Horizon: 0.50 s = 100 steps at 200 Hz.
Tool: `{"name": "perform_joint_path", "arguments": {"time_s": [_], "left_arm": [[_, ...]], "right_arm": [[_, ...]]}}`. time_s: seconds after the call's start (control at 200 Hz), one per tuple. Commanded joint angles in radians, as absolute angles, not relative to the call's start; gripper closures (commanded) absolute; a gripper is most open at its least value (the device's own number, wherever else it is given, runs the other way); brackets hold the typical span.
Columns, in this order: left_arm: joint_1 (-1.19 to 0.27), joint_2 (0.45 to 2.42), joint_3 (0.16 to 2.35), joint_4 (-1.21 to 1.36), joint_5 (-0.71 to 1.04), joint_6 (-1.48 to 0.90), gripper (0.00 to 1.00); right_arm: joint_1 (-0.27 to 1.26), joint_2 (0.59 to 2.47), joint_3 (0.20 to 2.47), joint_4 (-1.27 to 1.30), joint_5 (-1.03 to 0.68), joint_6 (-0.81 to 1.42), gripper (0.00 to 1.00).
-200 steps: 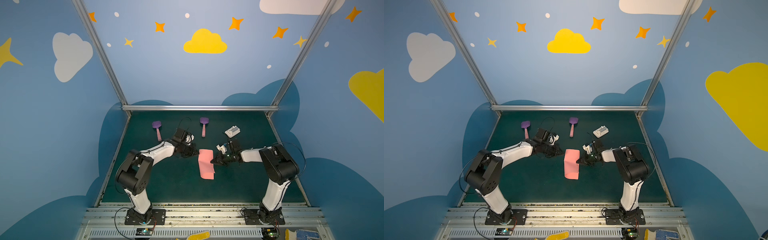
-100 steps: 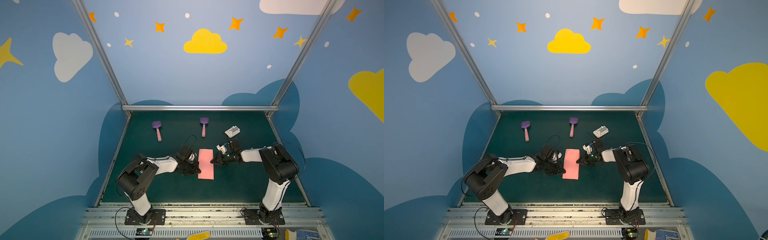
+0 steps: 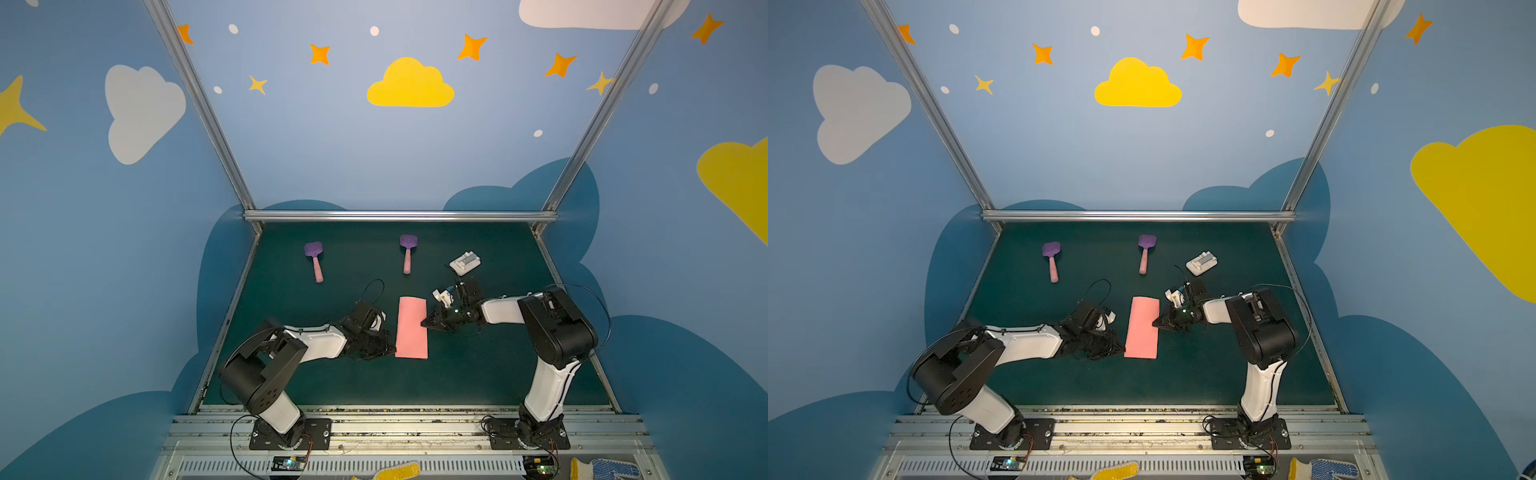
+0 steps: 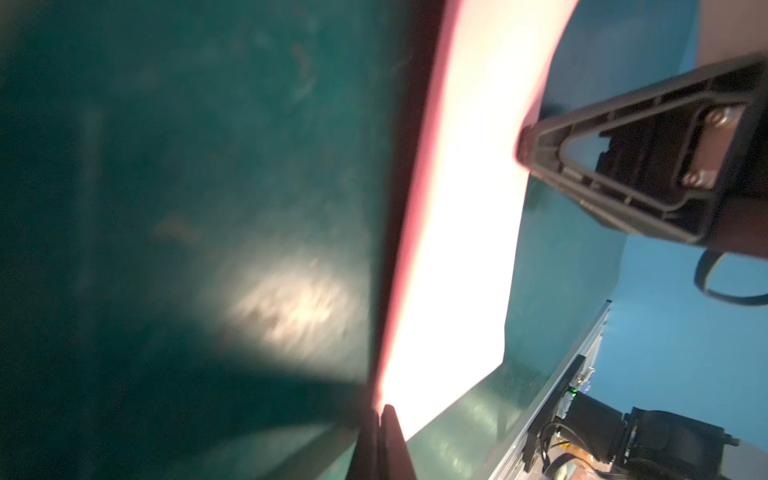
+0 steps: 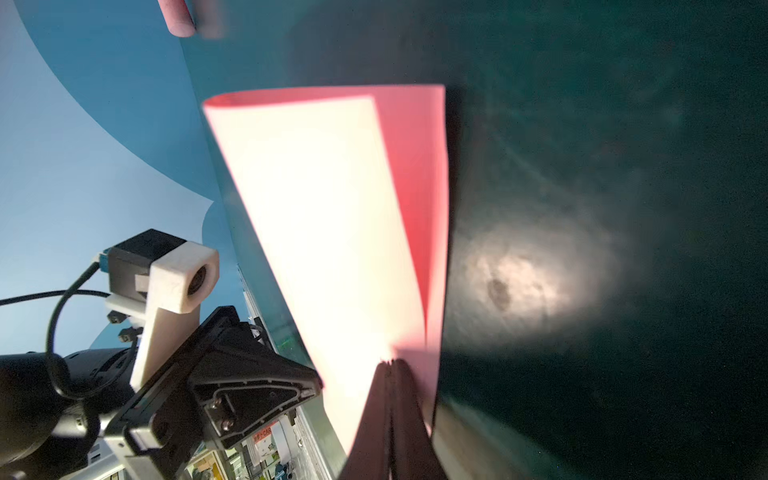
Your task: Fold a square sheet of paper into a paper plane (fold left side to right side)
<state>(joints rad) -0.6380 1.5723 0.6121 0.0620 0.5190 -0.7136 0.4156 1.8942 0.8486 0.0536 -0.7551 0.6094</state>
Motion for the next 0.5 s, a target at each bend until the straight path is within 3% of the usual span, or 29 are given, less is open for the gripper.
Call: {"name": "perform_joint_path", "arguments": {"time_s": [0.0, 0.19, 0.496], "left_arm": [[-0.638, 1.501, 0.649, -0.065, 0.482, -0.685, 0.96], [-0.613, 1.525, 0.835, -0.188, 0.492, -0.597, 0.96], [-0.524, 1.840, 1.171, -0.319, 0.590, -0.423, 0.96]], "right_arm": [[0.410, 1.980, 0.814, -0.107, -0.553, 0.579, 1.00], [0.410, 1.979, 0.809, -0.103, -0.557, 0.569, 1.00], [0.408, 1.977, 0.811, -0.109, -0.564, 0.561, 1.00]]}}
